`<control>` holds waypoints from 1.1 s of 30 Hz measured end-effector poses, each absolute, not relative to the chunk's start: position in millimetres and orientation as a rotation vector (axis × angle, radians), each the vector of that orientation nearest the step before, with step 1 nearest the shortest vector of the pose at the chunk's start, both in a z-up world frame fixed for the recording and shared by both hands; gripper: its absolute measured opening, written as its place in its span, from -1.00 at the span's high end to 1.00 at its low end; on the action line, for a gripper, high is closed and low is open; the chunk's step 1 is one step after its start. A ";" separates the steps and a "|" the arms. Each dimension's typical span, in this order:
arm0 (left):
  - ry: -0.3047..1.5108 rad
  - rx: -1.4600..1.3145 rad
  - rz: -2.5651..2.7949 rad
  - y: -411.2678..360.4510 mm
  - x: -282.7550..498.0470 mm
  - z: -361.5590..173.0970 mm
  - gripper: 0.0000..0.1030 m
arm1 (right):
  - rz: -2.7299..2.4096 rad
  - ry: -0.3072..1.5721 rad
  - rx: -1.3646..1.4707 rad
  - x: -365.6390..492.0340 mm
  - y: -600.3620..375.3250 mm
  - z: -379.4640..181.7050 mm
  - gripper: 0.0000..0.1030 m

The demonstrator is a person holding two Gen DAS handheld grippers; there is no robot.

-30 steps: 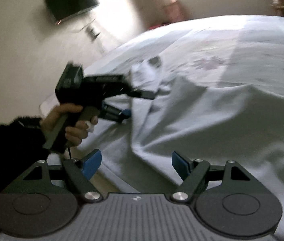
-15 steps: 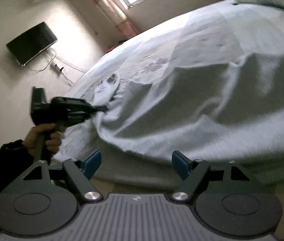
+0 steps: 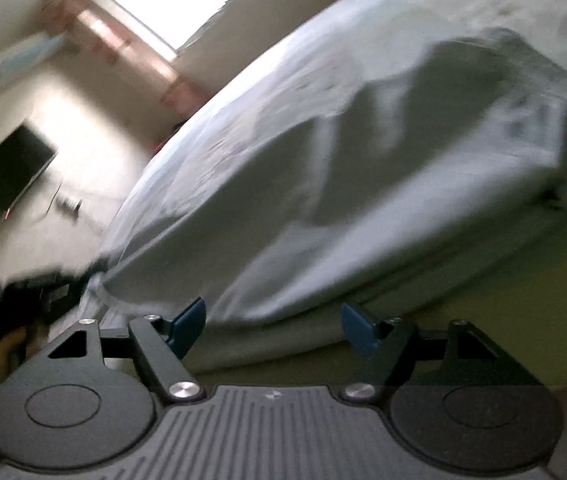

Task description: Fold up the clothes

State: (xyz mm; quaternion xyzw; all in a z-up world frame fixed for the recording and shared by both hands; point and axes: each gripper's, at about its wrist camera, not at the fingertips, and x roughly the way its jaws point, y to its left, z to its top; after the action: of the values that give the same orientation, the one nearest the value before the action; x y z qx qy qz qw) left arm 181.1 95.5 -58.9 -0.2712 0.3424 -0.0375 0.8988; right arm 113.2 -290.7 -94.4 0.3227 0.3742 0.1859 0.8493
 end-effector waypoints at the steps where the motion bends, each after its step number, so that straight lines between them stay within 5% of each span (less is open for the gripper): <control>1: 0.717 -0.567 -0.077 96.5 179.0 -61.4 0.93 | 0.367 0.786 0.705 114.8 -297.0 -97.3 -0.48; 5: 0.733 -0.573 -0.071 97.5 178.7 -65.4 0.93 | 0.284 0.748 0.831 120.9 -320.6 -110.7 -0.32; 8: 0.735 -0.561 -0.074 96.3 179.4 -64.1 0.93 | 0.220 0.741 0.844 127.3 -324.7 -117.4 0.00; 10: 0.744 -0.550 -0.083 95.3 178.4 -63.1 0.93 | 0.187 0.746 0.829 130.9 -324.3 -120.4 0.51; 13: 0.751 -0.545 -0.085 93.9 176.9 -61.6 0.92 | 0.180 0.743 0.807 133.2 -325.0 -118.2 0.71; 33: 0.864 -0.568 -0.048 94.6 161.0 -101.1 0.92 | 0.136 0.765 0.851 138.4 -335.7 -107.9 0.62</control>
State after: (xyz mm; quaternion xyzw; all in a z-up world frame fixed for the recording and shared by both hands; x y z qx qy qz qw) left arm 161.0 94.6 -101.1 -0.2713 0.4129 -0.0228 0.8691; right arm 138.4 -335.7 -107.9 0.4023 0.3615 0.0643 0.8387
